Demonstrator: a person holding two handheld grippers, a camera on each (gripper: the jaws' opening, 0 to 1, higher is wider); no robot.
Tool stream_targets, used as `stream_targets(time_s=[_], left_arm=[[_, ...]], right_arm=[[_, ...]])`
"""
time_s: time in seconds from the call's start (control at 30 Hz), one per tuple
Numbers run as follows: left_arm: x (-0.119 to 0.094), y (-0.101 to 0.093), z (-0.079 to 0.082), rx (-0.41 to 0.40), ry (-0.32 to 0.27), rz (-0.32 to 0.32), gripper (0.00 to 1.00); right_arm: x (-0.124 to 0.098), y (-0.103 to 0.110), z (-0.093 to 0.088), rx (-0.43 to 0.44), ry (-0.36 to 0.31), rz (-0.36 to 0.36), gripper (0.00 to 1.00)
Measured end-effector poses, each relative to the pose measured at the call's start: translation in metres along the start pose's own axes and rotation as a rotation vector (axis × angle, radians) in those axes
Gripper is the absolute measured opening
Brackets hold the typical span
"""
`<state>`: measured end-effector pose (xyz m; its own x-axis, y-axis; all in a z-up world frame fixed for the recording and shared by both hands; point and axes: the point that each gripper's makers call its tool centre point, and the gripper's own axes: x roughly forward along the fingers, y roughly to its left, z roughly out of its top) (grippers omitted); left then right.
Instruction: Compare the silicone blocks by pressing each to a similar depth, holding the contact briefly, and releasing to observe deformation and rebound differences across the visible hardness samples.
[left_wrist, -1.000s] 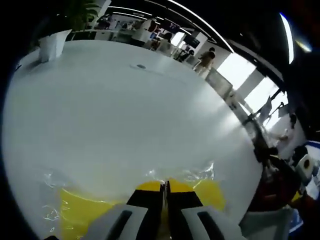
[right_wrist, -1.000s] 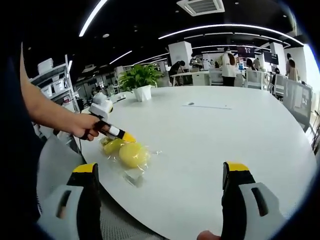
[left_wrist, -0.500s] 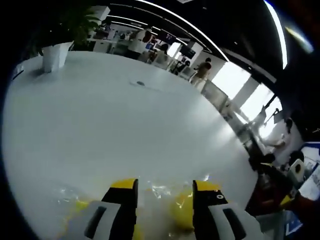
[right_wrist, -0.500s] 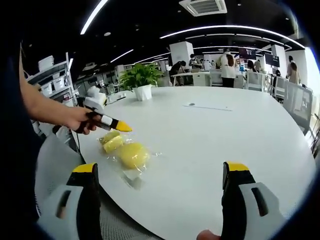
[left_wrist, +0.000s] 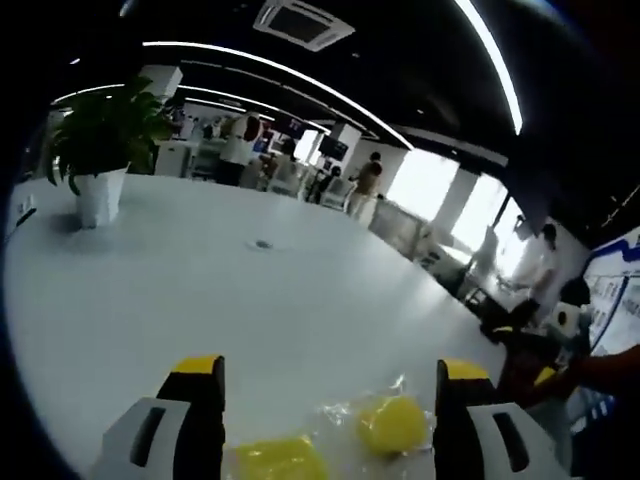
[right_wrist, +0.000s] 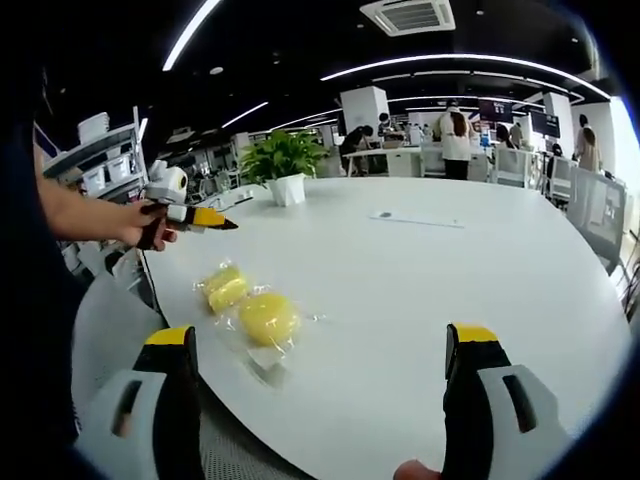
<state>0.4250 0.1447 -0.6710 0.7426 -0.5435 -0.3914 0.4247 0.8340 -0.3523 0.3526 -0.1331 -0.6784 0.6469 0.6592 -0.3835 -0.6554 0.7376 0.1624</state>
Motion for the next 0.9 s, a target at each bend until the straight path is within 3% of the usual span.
stream_targets(time_s=[0.2, 0.67, 0.9], left_arm=[[-0.025, 0.004, -0.007, 0.086, -0.005, 0.011, 1.0], [-0.078, 0.036, -0.035, 0.173, 0.047, 0.072, 1.0], [-0.093, 0.042, -0.056, 0.168, 0.066, 0.084, 1.0]], right_arm=[[0.0, 0.0, 0.0, 0.005, 0.002, -0.007, 0.97], [-0.001, -0.005, -0.01, 0.012, 0.024, -0.031, 0.97], [-0.003, -0.007, -0.015, 0.008, 0.027, -0.036, 0.97]])
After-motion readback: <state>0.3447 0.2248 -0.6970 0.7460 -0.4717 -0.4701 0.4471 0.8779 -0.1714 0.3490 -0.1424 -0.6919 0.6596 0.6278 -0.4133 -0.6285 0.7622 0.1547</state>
